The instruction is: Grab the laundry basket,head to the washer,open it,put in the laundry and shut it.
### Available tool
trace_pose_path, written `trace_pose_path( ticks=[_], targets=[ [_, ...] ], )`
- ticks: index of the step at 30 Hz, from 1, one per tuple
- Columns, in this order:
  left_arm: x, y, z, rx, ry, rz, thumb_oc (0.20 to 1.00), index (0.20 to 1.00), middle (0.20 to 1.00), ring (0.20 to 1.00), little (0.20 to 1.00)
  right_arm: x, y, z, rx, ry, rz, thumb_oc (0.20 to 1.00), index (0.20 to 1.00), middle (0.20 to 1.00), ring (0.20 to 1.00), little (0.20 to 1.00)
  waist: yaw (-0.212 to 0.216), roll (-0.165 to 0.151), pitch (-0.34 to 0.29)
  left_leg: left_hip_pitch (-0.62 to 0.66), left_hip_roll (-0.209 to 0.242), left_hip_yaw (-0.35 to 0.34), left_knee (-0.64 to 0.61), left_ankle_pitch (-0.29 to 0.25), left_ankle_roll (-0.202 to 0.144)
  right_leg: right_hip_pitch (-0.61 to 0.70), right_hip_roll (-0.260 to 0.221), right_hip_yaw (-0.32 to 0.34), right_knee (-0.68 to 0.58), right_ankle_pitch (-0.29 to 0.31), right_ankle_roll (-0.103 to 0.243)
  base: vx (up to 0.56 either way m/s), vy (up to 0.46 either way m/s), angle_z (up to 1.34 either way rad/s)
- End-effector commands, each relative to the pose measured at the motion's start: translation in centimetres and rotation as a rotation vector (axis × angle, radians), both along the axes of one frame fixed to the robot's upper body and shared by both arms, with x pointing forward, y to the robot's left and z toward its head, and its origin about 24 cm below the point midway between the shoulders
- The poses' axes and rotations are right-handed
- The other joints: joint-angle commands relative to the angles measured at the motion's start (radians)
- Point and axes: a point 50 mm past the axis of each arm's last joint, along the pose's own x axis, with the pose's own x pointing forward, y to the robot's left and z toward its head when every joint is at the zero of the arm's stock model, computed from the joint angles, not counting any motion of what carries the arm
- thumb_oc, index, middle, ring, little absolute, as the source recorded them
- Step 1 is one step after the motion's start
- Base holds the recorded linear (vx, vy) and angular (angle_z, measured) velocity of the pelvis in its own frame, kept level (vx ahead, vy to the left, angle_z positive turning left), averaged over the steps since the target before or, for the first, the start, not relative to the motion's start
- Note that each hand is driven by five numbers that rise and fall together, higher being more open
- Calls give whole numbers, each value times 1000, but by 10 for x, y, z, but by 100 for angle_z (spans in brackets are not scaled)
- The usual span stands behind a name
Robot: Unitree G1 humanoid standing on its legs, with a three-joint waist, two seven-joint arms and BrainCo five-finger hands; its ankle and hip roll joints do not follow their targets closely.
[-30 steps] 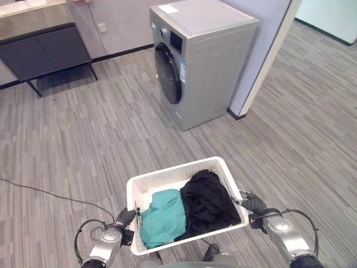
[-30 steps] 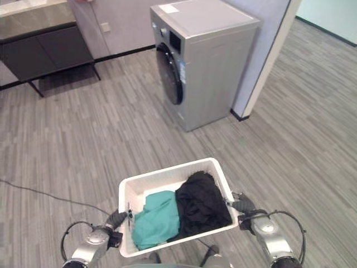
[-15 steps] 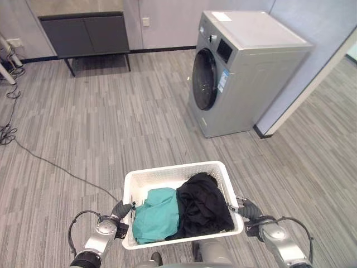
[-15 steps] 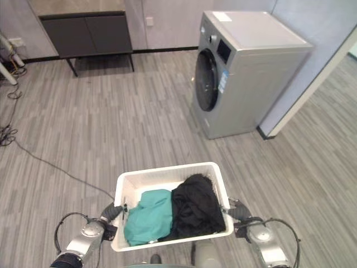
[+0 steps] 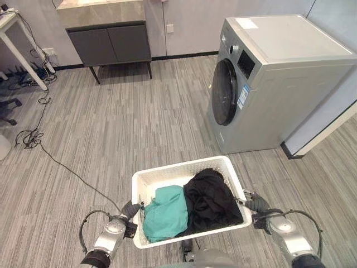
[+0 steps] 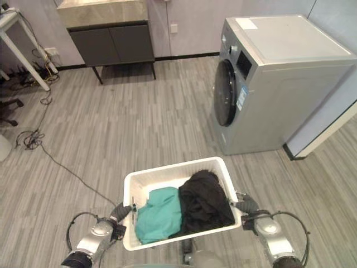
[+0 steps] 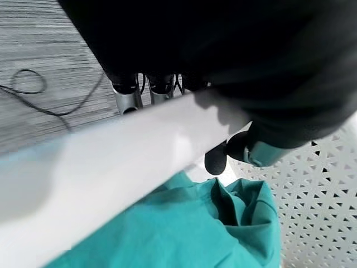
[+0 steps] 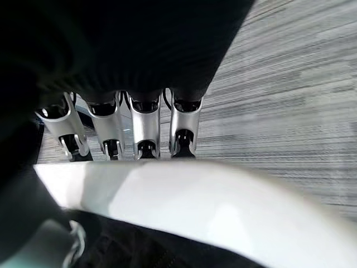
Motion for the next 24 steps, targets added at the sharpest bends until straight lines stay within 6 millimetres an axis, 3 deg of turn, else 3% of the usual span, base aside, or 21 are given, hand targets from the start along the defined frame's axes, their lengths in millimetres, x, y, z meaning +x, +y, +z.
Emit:
trace_pose_path(
  ticks=[1, 2, 3, 4, 6, 8, 10, 11, 12, 14, 17, 20, 21, 23, 24],
  targets=[
    [23, 16, 22, 25, -137, 29, 200, 200, 200, 200, 200, 9, -16, 26, 6, -156, -72, 200, 200, 200, 200, 200, -20, -37, -19, -96, -96, 1, 87, 122, -1, 31, -40, 13, 53, -49, 119, 68, -75, 7],
    [27, 15, 25, 19, -158, 33, 200, 200, 200, 200, 200, 6, -22, 29, -6, -171, -98, 200, 200, 200, 200, 200, -20, -52, 3, -171, -79, 34, 196, 168, -25, 57, -59, 0, 45, -60, 111, 69, -72, 12],
    [27, 15, 26, 19, -159, 32, 200, 200, 200, 200, 200, 6, -23, 29, -5, -172, -99, 200, 200, 200, 200, 200, -21, -50, 1, -180, -77, 32, 209, 164, -26, 54, -57, -2, 45, -59, 111, 111, -55, 37],
    [31, 13, 28, 12, -169, 35, 200, 200, 200, 200, 200, 1, -27, 27, -11, -166, -131, 200, 200, 200, 200, 200, -20, -66, 16, -258, -51, 101, 188, 134, 0, 84, -88, -17, 42, -73, 114, 119, 10, 67],
    [30, 15, 26, 19, -164, 40, 200, 200, 200, 200, 200, -2, -28, 27, -15, -170, -149, 200, 200, 200, 200, 200, -9, -72, 15, -306, -47, 132, 114, 77, 33, 102, -106, -19, 43, -91, 126, 192, 54, 43],
    [27, 15, 25, 29, -161, 40, 200, 200, 200, 200, 200, -7, -30, 25, -26, -174, -162, 200, 200, 200, 200, 200, -10, -70, 13, -347, 4, 173, 3, 138, 26, 123, -108, -20, 44, -111, 132, 221, 103, -7],
    [28, 13, 24, 35, -160, 39, 200, 200, 200, 200, 200, -9, -31, 26, -40, -185, -171, 200, 200, 200, 200, 200, -10, -63, 16, -375, 76, 208, -138, 243, -6, 146, -115, -26, 44, -131, 135, 248, 141, -13],
    [29, 13, 24, 38, -163, 40, 200, 200, 200, 200, 200, -9, -31, 27, -48, -188, -169, 200, 200, 200, 200, 200, -2, -61, 20, -389, 103, 190, -191, 273, -16, 164, -123, -22, 39, -141, 139, 183, 110, -11],
    [29, 13, 24, 38, -163, 40, 200, 200, 200, 200, 200, -9, -31, 27, -48, -188, -169, 200, 200, 200, 200, 200, -2, -61, 21, -387, 102, 191, -194, 274, -16, 165, -123, -22, 39, -141, 139, 278, 173, -17],
    [25, 15, 22, 33, -157, 57, 200, 200, 200, 200, 200, -8, -31, 28, -67, -186, -150, 200, 200, 200, 200, 200, 13, -44, 15, -389, 147, 159, -258, 330, -51, 210, -126, 6, 25, -160, 153, 380, 236, -21],
    [15, 19, 19, 30, -144, 70, 200, 200, 200, 200, 200, -8, -27, 26, -65, -169, -119, 200, 200, 200, 200, 200, 34, -24, -11, -348, 128, 106, -250, 337, -53, 257, -142, 43, 19, -191, 166, 356, 251, -52],
    [15, 21, 21, 43, -155, 50, 200, 200, 200, 200, 200, -4, -20, 23, -51, -157, -97, 200, 200, 200, 200, 200, 45, -29, -21, -343, 79, 89, -201, 299, -23, 265, -196, 57, 72, -202, 186, 329, 337, -53],
    [16, 26, 26, 65, -168, 41, 200, 200, 200, 200, 200, -2, -13, 21, -29, -155, -84, 200, 200, 200, 200, 200, 49, -45, -20, -342, 33, 116, -138, 241, 13, 235, -246, 66, 172, -167, 210, 294, 398, -21],
    [17, 30, 29, 81, -175, 43, 200, 200, 200, 200, 200, 2, -5, 19, -15, -155, -66, 200, 200, 200, 200, 200, 54, -42, -16, -324, 3, 128, -132, 208, 46, 157, -272, 78, 320, -92, 220, 216, 360, -23],
    [18, 33, 31, 90, -180, 42, 200, 200, 200, 200, 200, 5, 0, 20, -7, -159, -49, 200, 200, 200, 200, 200, 53, -36, -7, -300, -13, 134, -139, 195, 63, 108, -289, 76, 410, -24, 217, 155, 329, -12]
  ],
)
